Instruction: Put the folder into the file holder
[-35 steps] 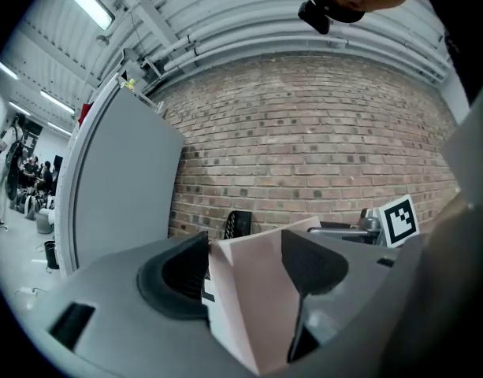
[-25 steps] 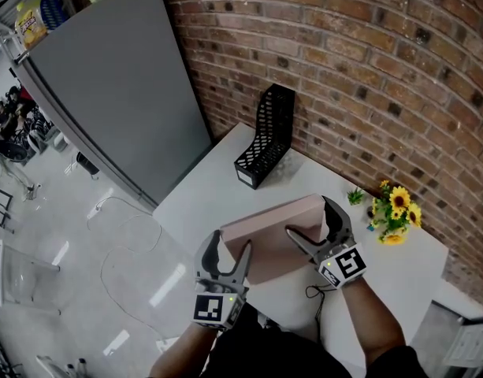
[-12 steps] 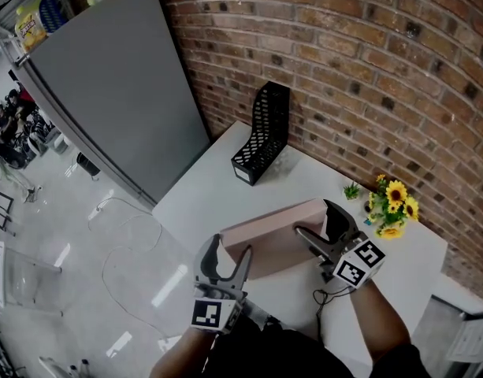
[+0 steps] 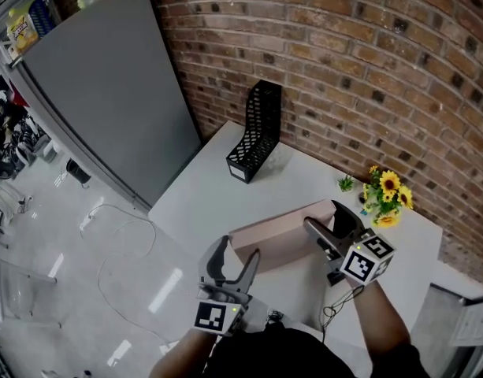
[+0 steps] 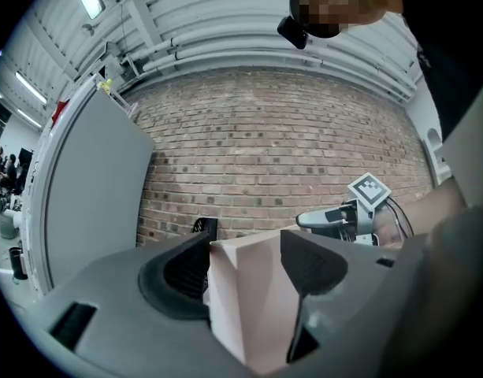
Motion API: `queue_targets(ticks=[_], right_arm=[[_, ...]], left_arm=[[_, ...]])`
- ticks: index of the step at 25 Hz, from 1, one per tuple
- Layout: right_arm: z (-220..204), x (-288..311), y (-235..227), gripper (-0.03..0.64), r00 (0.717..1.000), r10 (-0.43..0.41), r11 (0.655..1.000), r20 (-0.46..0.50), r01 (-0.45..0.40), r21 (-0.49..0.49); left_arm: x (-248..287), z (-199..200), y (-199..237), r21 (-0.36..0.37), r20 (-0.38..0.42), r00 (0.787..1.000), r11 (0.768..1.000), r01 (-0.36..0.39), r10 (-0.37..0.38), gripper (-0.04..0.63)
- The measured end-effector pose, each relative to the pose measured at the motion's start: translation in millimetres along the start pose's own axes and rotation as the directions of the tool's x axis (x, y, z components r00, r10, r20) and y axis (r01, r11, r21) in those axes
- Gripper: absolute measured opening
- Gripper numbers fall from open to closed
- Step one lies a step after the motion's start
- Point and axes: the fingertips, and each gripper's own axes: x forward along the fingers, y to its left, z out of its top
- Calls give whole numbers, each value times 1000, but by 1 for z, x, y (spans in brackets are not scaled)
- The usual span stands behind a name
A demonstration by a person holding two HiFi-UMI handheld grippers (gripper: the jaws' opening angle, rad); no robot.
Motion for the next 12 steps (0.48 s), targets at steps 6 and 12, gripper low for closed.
queue_targets(ticks=[6,12], right_arm=[[-2,-11,2,388,996,-90,996,16,90,-21],[-5,-25,7,385,994,-99,995,38,100,-26]], left_arm=[[-10,-4,-2,-4,-35,996,997,81,-81,285],[-16,-14,10,-20,-136,973,982,188,-189,287]])
